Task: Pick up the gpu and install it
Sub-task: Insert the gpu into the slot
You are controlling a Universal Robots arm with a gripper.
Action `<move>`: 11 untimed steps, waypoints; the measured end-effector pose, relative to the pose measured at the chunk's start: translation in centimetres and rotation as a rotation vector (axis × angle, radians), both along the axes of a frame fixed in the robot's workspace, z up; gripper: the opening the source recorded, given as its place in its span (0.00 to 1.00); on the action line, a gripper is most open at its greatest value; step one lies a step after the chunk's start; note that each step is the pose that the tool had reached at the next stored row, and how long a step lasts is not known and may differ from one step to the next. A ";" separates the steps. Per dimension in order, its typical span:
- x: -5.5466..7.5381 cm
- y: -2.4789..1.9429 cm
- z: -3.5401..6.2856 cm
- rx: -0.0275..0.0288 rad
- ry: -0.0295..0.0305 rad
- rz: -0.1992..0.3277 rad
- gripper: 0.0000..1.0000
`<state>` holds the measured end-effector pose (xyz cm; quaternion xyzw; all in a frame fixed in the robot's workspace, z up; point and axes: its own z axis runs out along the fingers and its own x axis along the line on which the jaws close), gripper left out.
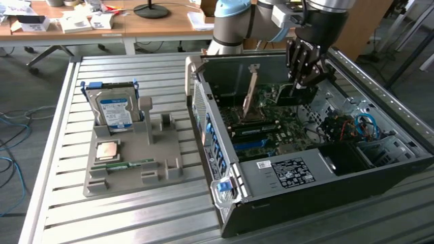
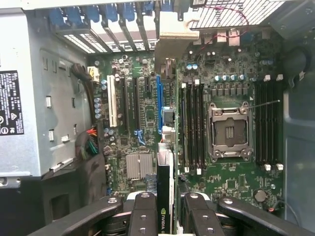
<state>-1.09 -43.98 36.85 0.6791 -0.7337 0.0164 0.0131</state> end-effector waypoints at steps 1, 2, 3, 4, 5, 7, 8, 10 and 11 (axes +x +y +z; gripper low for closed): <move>0.0 0.00 -0.18 0.0004 0.0000 0.000 0.26; 0.0 0.00 -0.38 0.0010 0.0000 0.000 0.26; -0.1 0.00 -0.55 0.0015 0.0000 0.000 0.26; -0.1 0.00 -0.69 0.0018 0.0000 0.000 0.26; -0.2 0.00 -0.79 0.0026 0.0000 0.000 0.26; -0.3 0.00 -0.95 0.0041 -0.0003 0.000 0.26; -0.3 0.00 -1.03 0.0041 -0.0002 0.000 0.26; -0.4 0.00 -1.27 0.0045 -0.0002 0.000 0.26; -0.4 0.00 -1.43 0.0045 -0.0002 0.000 0.26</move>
